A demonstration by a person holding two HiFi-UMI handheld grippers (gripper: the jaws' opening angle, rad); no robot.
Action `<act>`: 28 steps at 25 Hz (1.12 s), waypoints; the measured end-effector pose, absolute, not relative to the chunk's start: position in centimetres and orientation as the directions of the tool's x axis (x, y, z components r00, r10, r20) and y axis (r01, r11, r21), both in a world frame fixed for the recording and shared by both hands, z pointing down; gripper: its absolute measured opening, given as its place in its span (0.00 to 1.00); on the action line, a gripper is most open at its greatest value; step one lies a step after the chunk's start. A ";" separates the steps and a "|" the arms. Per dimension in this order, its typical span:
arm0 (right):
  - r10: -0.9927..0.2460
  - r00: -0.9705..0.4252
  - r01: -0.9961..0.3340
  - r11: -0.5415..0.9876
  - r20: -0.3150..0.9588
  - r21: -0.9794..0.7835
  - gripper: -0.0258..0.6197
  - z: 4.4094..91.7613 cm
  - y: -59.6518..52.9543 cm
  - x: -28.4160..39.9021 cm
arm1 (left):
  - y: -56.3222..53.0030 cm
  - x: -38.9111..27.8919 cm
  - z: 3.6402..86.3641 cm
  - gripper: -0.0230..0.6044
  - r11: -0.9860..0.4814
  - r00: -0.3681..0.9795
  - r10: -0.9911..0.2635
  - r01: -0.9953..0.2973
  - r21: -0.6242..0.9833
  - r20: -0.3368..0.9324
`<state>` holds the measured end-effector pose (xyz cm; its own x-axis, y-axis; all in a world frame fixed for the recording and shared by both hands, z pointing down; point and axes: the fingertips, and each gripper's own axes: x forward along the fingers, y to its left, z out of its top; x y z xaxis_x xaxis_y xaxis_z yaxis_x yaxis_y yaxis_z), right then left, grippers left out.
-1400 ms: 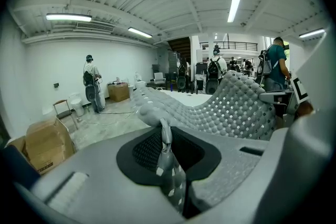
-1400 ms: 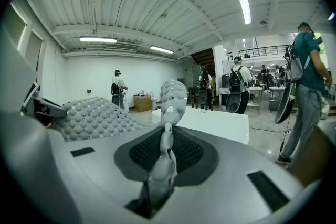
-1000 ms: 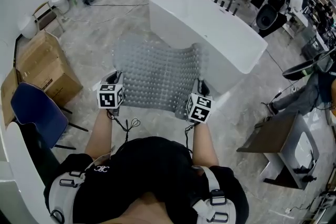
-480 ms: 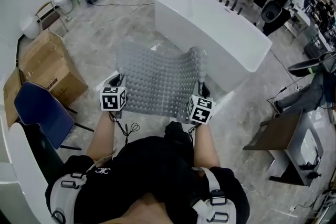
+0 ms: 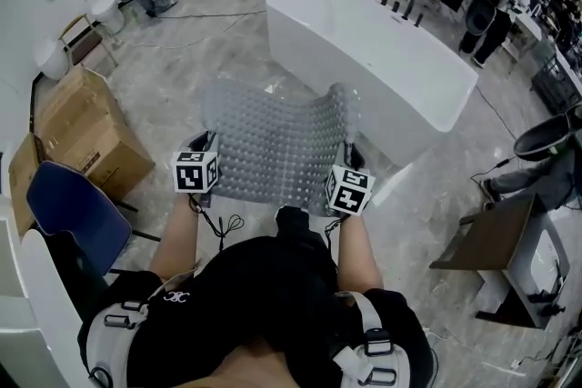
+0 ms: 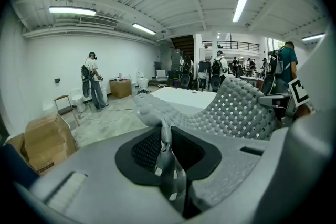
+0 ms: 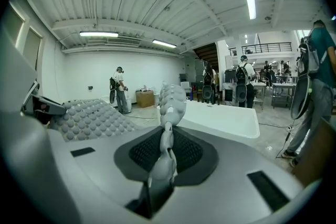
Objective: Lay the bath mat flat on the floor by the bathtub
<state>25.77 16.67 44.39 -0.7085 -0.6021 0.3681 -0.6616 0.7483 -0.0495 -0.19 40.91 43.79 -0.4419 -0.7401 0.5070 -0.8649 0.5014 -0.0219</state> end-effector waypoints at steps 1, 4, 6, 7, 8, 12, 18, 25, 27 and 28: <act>-0.605 -0.706 -0.665 0.745 0.369 -0.052 0.12 44.6 15.9 25.2 | 40.2 -0.9 44.0 0.13 0.498 -0.438 -0.739 -0.867 -0.022 0.511; -0.604 -0.705 -0.667 0.743 0.372 -0.057 0.12 44.7 13.5 22.7 | 37.6 -3.3 44.2 0.13 0.493 -0.429 -0.739 -0.870 -0.017 0.519; -0.596 -0.707 -0.661 0.748 0.381 -0.057 0.12 45.0 11.7 21.0 | 35.6 -4.8 44.3 0.13 0.496 -0.427 -0.734 -0.868 -0.013 0.529; -0.592 -0.707 -0.659 0.750 0.387 -0.058 0.12 45.2 10.7 20.2 | 34.6 -5.5 44.5 0.13 0.497 -0.425 -0.730 -0.867 -0.010 0.535; -0.590 -0.706 -0.659 0.750 0.392 -0.060 0.12 45.5 9.6 19.4 | 33.5 -6.2 44.8 0.13 0.497 -0.422 -0.727 -0.867 -0.007 0.541; -0.579 -0.701 -0.658 0.750 0.417 -0.065 0.12 46.5 5.2 15.7 | 29.0 -9.6 45.8 0.13 0.494 -0.406 -0.717 -0.869 0.002 0.566; -0.569 -0.690 -0.662 0.746 0.447 -0.072 0.12 47.1 -1.8 11.0 | 21.4 -14.9 46.5 0.13 0.488 -0.388 -0.702 -0.873 0.007 0.597; -0.596 -0.662 -0.703 0.703 0.455 -0.102 0.12 47.1 -10.1 8.1 | 11.3 -19.2 45.8 0.13 0.430 -0.346 -0.703 -0.903 -0.017 0.621; -0.602 -0.656 -0.713 0.693 0.455 -0.111 0.12 47.2 -12.4 7.8 | 8.7 -19.9 45.6 0.13 0.417 -0.340 -0.703 -0.909 -0.026 0.624; -0.605 -0.653 -0.717 0.688 0.455 -0.114 0.12 47.2 -13.6 7.8 | 7.5 -20.2 45.5 0.13 0.411 -0.338 -0.704 -0.911 -0.029 0.625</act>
